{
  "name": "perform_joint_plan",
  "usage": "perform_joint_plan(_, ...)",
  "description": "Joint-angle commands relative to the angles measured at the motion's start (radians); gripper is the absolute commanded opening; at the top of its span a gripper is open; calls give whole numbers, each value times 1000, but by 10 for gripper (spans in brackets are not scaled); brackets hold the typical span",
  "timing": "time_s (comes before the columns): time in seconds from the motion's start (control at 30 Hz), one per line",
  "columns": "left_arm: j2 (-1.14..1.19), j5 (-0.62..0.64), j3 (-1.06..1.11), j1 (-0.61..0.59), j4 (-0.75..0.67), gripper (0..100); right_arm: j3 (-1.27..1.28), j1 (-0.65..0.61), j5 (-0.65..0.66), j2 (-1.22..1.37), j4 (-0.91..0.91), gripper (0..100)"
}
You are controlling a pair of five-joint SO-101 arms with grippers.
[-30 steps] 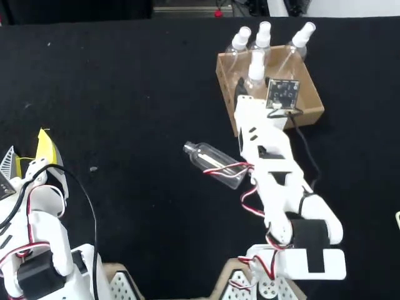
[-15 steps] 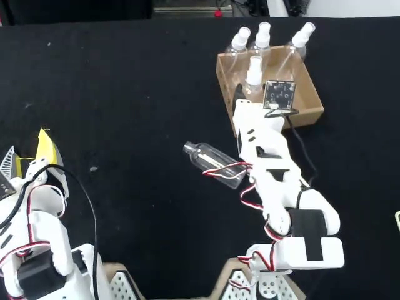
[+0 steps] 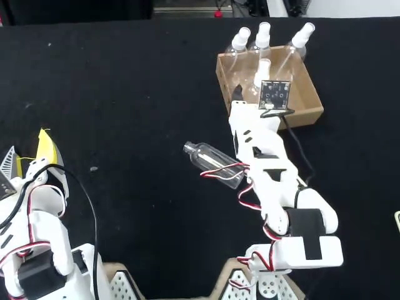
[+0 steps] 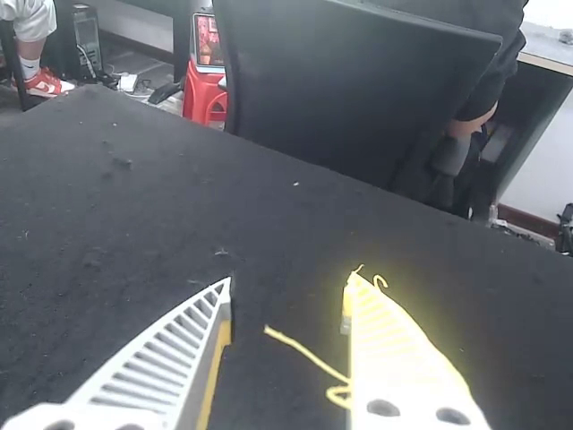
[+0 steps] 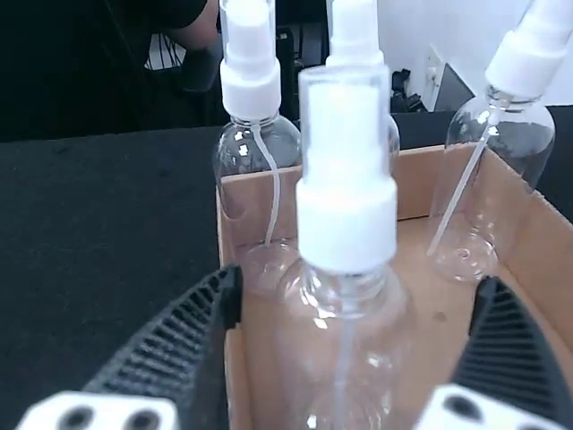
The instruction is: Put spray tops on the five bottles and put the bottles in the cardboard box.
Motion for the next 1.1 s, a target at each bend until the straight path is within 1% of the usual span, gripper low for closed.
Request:
perform_joint_plan(0.0, -5, 3, -45, -1, 8, 200, -12, -14, 3, -7, -35, 369)
perform_joint_plan(0.13, -5, 6, -45, -1, 8, 200, -2, -11, 3, -44, -34, 371)
perform_joint_plan(0.4, -5, 6, -50, -1, 8, 200, 140, -9, 3, -282, -25, 372)
perform_joint_plan(0.77, -5, 6, -50, -1, 8, 200, 237, 18, 6, -430, -25, 373)
perform_joint_plan(0.83, -5, 6, -50, -1, 8, 200, 243, 18, 5, -460, 14, 373)
perform_joint_plan(1.07, -5, 6, -50, -1, 8, 200, 203, 14, 3, -582, 252, 373)
